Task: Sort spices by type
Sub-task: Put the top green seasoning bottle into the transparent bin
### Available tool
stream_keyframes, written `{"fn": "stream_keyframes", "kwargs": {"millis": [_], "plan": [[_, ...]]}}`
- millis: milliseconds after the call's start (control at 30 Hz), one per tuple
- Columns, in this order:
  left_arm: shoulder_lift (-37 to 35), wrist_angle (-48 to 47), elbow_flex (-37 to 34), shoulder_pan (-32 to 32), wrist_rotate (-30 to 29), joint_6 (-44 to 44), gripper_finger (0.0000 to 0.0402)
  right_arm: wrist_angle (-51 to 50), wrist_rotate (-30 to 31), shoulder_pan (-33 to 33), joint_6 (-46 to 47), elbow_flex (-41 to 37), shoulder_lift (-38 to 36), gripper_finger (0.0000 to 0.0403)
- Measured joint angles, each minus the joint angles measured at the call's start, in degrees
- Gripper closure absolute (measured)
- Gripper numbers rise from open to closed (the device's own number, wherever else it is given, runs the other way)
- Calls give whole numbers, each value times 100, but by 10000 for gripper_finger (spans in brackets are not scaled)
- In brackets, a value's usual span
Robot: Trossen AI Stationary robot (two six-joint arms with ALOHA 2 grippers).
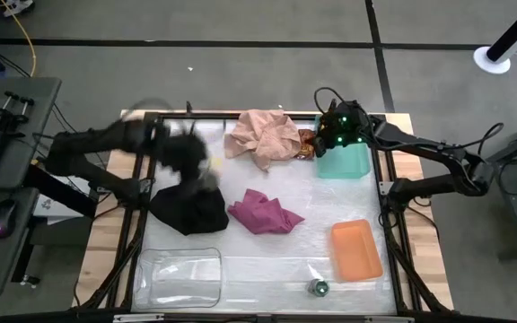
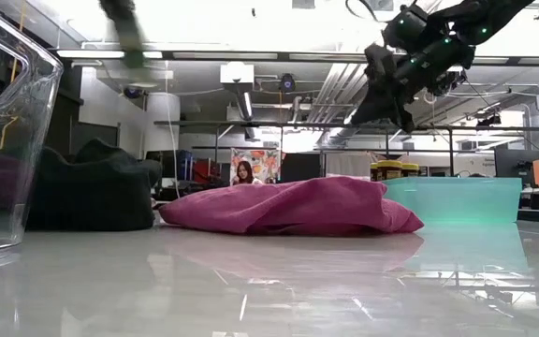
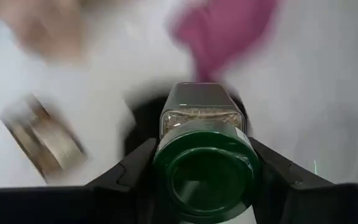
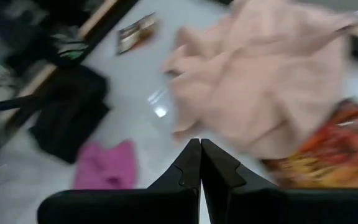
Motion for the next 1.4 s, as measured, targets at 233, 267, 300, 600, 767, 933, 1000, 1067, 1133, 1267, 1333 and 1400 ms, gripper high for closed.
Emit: {"fn": "stream_keyframes", "kwargs": {"millis": [233,267,300,600,767,933,1000,1067,1133,1267,1333,1400], "plan": [[-8,-364,-235,-3044,-109,-2480,238,114,40,1080,823,0,0,403],[-5,-250,-348,-3418,-105,-2746,238,172,163,1279,1005,2,-2,403],[-5,-145,-484,-3749,-98,-2983,238,230,324,1490,1193,2,-2,403],[381,1260,-1508,-5637,-272,-3755,238,497,1822,2948,2720,2,-4,403],[823,1231,-1761,-5865,88,-4097,238,490,2343,3355,3051,2,-4,403],[1292,1145,-1842,-5824,271,-4169,238,490,2482,3478,3048,2,-4,403],[1465,1119,-1849,-5770,309,-4170,238,483,2489,3477,3023,2,-4,403],[1594,1122,-1849,-5713,506,-4165,238,485,2490,3476,2931,2,-4,403],[1683,1110,-1849,-5679,701,-4192,238,476,2491,3476,2836,2,-4,403],[1769,1120,-1849,-5677,866,-4404,238,472,2489,3471,2660,2,-4,403],[1769,1119,-1849,-5677,873,-4523,234,472,2487,3471,2586,2,-4,403],[1769,1119,-1849,-5677,875,-4589,199,472,2474,3471,2545,2,-4,403]]}}
